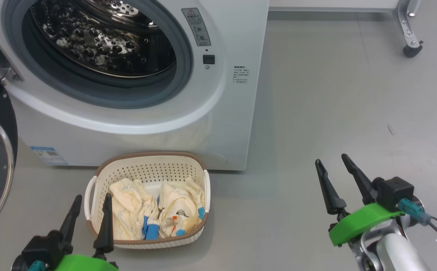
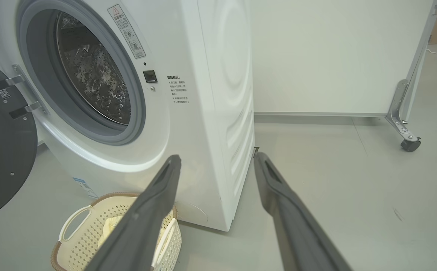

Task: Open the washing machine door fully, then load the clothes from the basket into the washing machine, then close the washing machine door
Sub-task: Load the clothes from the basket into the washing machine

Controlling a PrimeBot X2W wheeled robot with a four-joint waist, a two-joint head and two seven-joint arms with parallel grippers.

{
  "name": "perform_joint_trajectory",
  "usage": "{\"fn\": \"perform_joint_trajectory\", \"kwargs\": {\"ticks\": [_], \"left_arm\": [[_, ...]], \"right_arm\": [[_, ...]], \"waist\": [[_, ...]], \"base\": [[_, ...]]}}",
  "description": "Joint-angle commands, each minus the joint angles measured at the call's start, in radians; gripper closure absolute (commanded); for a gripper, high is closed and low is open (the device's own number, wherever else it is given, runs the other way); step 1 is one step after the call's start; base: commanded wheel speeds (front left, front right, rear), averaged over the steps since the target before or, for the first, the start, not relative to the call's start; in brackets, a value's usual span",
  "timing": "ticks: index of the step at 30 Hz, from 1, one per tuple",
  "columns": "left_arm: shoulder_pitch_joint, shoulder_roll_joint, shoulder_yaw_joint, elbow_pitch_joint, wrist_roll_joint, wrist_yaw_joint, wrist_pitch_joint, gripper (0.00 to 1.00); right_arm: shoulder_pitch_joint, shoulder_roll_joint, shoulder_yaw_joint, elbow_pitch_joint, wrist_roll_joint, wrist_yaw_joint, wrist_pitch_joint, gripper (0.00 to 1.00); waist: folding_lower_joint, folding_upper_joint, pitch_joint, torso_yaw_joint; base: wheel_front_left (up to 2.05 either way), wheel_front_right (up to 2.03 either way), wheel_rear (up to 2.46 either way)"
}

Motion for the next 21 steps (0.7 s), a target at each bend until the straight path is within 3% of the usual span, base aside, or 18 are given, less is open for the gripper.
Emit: {"fn": "perform_joint_trajectory", "kwargs": {"ticks": [1,21], "left_arm": [[-0.053,0.008,0.038,-0.025,0.014,-0.004,-0.014,0.0],[-0.218,0.025,-0.036,0.086,0.041,-0.011,-0.008,0.0]], "right_arm": [[-0.047,0.004,0.011,-0.038,-0.008,-0.003,-0.011,0.0],[-0.114,0.01,-0.028,-0.037,-0.029,-0.003,-0.011,0.0]], "waist": [[0.0,0.0,0.013,0.0],[0.0,0.0,0.26,-0.037]], "base": [[0.0,0.0,0.0],[0.0,0.0,0.0]]}}
